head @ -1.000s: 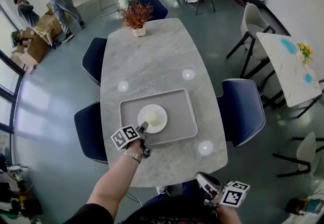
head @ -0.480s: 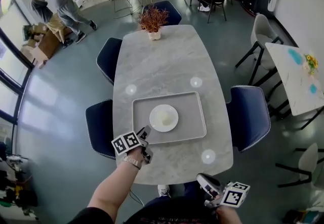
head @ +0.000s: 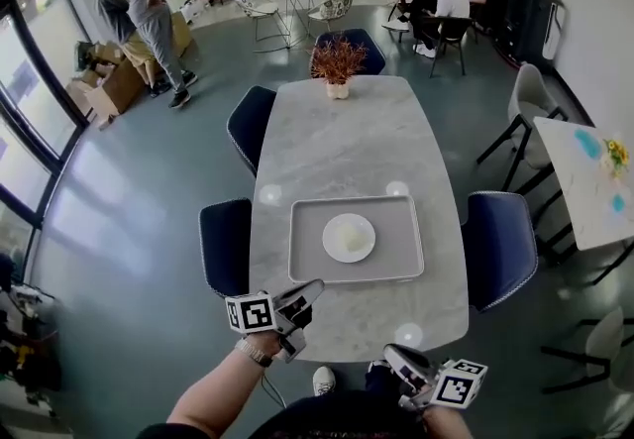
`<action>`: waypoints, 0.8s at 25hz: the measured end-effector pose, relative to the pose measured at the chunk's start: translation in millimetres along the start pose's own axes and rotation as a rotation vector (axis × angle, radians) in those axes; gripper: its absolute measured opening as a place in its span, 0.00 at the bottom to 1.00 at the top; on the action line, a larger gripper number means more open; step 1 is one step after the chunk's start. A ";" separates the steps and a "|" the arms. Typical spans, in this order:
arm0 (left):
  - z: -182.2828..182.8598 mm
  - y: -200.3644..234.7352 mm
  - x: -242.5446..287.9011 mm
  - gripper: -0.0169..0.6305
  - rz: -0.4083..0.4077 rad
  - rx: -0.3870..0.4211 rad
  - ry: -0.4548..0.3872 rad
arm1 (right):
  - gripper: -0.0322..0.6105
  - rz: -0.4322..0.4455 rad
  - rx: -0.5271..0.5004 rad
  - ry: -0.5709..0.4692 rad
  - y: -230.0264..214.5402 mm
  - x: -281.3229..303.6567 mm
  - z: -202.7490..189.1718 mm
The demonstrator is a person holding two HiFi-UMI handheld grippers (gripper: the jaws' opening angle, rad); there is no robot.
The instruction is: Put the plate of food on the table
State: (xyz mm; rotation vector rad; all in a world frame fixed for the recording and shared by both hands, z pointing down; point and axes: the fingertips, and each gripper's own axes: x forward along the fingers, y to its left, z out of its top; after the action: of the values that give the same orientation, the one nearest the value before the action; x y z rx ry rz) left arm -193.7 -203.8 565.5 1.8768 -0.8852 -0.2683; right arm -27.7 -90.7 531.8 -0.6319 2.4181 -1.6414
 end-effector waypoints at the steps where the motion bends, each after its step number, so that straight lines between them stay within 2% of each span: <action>1: -11.2 -11.8 -9.4 0.04 -0.032 0.011 0.028 | 0.07 0.006 -0.007 0.003 4.3 2.1 -4.0; 6: -67.6 -70.6 -53.4 0.04 -0.239 0.080 0.128 | 0.07 0.032 -0.037 0.009 25.1 10.1 -26.6; 8: -86.9 -80.9 -69.6 0.04 -0.287 0.097 0.160 | 0.07 0.035 -0.047 0.006 30.0 11.6 -38.4; 11: -114.0 -89.9 -85.3 0.04 -0.332 0.103 0.211 | 0.07 0.030 -0.046 -0.002 31.9 8.3 -56.3; 16: -149.9 -98.0 -102.3 0.04 -0.357 0.100 0.283 | 0.07 0.010 -0.040 -0.022 37.4 -2.1 -84.6; 20: -168.5 -105.6 -111.2 0.04 -0.383 0.103 0.330 | 0.07 0.010 -0.039 -0.040 46.7 -10.1 -92.6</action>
State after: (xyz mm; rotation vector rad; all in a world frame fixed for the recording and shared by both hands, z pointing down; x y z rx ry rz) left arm -133.2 13.5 532.9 2.1038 -0.3184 -0.1386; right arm -63.3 7.0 524.0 -0.6513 2.4267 -1.5659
